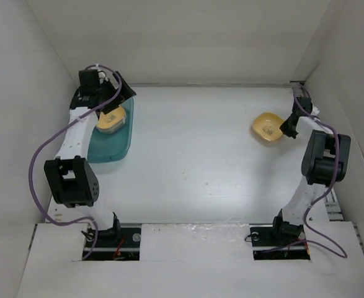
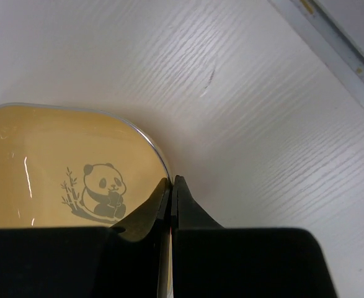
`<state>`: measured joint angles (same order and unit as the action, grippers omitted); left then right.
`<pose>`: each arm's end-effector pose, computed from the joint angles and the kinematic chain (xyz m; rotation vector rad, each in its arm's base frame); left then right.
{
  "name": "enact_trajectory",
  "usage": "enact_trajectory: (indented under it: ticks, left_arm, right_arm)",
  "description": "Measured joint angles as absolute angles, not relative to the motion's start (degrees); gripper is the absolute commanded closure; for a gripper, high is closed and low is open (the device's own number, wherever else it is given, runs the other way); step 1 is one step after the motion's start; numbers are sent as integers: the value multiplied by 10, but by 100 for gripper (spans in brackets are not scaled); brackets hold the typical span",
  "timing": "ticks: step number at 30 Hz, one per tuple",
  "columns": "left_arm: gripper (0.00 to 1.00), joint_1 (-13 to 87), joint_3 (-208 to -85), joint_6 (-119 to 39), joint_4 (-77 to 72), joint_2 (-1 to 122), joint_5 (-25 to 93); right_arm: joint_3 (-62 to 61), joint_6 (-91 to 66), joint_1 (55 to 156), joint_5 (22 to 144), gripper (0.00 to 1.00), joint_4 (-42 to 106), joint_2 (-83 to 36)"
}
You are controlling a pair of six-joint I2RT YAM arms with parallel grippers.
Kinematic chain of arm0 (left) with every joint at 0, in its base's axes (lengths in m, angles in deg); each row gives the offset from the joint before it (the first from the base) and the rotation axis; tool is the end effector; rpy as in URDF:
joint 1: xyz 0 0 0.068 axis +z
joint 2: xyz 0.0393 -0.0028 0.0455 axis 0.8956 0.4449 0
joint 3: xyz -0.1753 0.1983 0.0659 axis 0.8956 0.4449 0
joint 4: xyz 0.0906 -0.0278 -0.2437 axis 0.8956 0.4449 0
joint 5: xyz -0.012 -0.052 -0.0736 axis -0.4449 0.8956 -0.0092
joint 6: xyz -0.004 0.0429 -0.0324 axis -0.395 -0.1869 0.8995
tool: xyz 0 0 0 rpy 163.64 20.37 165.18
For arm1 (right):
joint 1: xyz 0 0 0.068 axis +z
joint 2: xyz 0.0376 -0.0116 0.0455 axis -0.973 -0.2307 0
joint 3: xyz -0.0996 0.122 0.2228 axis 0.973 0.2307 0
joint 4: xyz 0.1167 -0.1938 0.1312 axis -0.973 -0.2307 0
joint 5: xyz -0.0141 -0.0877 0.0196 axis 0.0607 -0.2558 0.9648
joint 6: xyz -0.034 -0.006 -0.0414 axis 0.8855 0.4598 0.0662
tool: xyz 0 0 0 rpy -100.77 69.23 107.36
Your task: Place the plates into the plastic bin on the countertop
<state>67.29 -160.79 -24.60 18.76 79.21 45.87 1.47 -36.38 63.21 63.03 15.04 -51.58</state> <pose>0.3835 0.0127 0.3576 -0.3278 2.0336 -0.6082 0.3931 -0.1019 0.1824 1.0124 2.2586 -0.1417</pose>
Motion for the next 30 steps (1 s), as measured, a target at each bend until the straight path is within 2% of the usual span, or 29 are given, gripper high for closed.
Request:
enact_trajectory:
  ticks: [5, 12, 15, 21, 23, 25, 26, 27, 28, 30]
  left_arm:
    - [0, 535, -1649, -252, 202, 830, 408]
    - [0, 331, -1668, -262, 223, 883, 370]
    - [0, 300, -1674, -267, 231, 910, 356]
    - [0, 308, -1674, -267, 250, 933, 319]
    - [9, 313, -1674, -267, 250, 934, 305]
    - [27, 315, -1674, -265, 247, 934, 302]
    - [54, 314, -1675, -263, 244, 934, 302]
    - [71, 314, -1676, -256, 241, 934, 304]
    - [77, 310, -1678, -254, 235, 934, 309]
    - [80, 302, -1681, -256, 229, 934, 306]
  right_arm:
    - [15, -347, 681, 638, 100, 154, -516]
    - [-6, -298, 837, 659, 100, 145, -492]
    - [-36, -282, 900, 667, 100, 134, -473]
    - [-82, -261, 957, 680, 100, 114, -418]
    - [-85, -258, 963, 688, 100, 114, -398]
    - [-85, -255, 965, 702, 100, 113, -383]
    - [-84, -253, 966, 710, 100, 114, -378]
    - [-83, -253, 967, 715, 100, 114, -376]
    - [-81, -253, 969, 721, 100, 114, -375]
    - [-73, -251, 974, 726, 100, 119, -376]
